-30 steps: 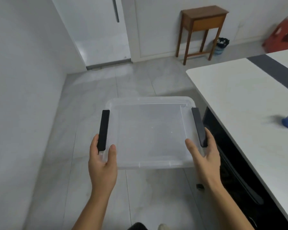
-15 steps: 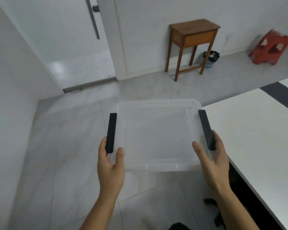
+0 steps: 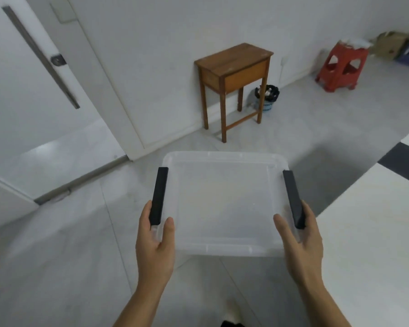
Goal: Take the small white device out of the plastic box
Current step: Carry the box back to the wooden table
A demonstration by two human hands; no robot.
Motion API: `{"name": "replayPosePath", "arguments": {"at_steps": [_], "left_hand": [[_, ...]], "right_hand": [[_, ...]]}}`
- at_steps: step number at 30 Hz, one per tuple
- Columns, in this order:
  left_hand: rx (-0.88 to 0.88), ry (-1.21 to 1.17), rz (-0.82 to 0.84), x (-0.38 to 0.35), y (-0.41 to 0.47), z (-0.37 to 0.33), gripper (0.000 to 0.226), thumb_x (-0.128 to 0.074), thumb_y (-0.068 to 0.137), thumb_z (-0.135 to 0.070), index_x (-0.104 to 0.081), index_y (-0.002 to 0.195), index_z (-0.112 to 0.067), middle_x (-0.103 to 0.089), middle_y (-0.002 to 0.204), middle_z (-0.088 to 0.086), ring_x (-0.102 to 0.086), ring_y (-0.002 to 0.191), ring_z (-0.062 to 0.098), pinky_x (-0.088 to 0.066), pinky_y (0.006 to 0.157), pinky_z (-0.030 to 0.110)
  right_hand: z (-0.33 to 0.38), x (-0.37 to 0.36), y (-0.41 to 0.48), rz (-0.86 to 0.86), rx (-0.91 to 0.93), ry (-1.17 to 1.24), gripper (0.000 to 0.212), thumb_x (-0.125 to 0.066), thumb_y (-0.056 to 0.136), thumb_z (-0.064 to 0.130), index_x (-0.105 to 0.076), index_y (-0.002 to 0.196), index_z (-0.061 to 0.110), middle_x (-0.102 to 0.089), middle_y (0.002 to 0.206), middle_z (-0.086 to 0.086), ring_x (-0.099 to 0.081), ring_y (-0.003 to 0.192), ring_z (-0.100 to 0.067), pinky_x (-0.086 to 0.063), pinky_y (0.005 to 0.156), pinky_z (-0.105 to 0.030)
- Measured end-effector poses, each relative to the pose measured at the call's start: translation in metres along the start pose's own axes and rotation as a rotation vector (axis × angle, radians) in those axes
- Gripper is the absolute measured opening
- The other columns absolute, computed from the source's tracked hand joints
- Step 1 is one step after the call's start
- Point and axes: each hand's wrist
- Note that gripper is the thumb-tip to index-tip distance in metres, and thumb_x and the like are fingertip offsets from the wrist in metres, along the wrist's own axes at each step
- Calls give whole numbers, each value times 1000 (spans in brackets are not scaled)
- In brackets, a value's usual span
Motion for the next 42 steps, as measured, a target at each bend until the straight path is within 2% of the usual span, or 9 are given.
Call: {"name": "replayPosePath", "arguments": {"at_steps": [7, 13, 16, 20, 23, 29, 34, 38, 42], "left_hand": [[10, -10, -67, -49, 195, -16, 55, -56, 97, -24, -38, 149, -23, -49, 136, -12, -45, 120, -2, -32, 91, 6], [16, -40, -28, -137, 368, 8, 54, -56, 96, -26, -40, 147, -22, -52, 139, -9, -48, 125, 4, -31, 87, -3], [-6, -44, 54, -180, 459, -1, 53, -57, 96, -26, -41, 146, -21, -54, 139, -6, -50, 125, 7, -31, 86, -5], [-87, -51, 198, -252, 563, -34, 53, -56, 97, -26, -40, 147, -21, -51, 137, -13, -46, 114, -20, -30, 88, -6], [-154, -37, 301, -310, 620, -59, 52, -57, 97, -24, -40, 146, -23, -49, 131, -19, -40, 107, -32, -30, 85, -7], [-181, 9, 403, -446, 721, -75, 52, -57, 97, -27, -40, 145, -27, -48, 131, -18, -47, 118, -3, -32, 83, -5], [-125, 35, 343, -543, 800, -106, 53, -59, 95, -29, -42, 145, -24, -49, 129, -16, -47, 117, 1, -32, 81, -1], [-125, 35, 217, -595, 873, -135, 57, -63, 93, -27, -42, 146, -19, -51, 132, -11, -44, 112, -10, -31, 83, -7], [-35, 92, 102, -629, 931, -138, 67, -67, 87, -40, -37, 147, -30, -48, 145, -6, -46, 128, 9, -39, 105, 30]], "right_hand": [[44, -122, 173, 92, 70, 10, 72, -67, 78, 45, -40, 144, 33, -48, 122, 39, -45, 110, 25, -35, 81, 3], [46, -220, 328, 9, 70, -32, 81, -66, 77, 48, -38, 149, 25, -50, 135, 17, -48, 118, 5, -35, 97, -15], [57, -255, 396, -74, 41, -66, 80, -65, 76, 47, -39, 148, 25, -50, 131, 18, -44, 109, 15, -31, 87, -2], [68, -275, 484, -190, 30, -89, 76, -65, 78, 47, -39, 147, 27, -54, 133, 14, -51, 111, 9, -37, 91, -16], [68, -277, 539, -318, 7, -108, 70, -64, 79, 44, -42, 143, 28, -55, 125, 13, -50, 102, 21, -35, 81, -4], [32, -291, 673, -408, -67, -53, 70, -65, 79, 40, -43, 143, 24, -55, 121, 18, -46, 101, 28, -35, 77, 6], [17, -301, 823, -327, -141, -27, 76, -64, 78, 50, -38, 147, 28, -51, 138, 12, -51, 122, -5, -40, 101, -27], [40, -322, 948, -200, -76, -75, 82, -62, 77, 52, -33, 150, 26, -44, 138, 16, -45, 122, -7, -38, 95, -27], [48, -354, 1046, -31, -62, -136, 87, -60, 77, 57, -26, 152, 29, -39, 142, 17, -39, 120, -4, -39, 99, -34]]}}
Point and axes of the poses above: each hand's wrist, its own y-axis towards the middle knuckle, its own x-axis out of the back of the hand, z = x × y
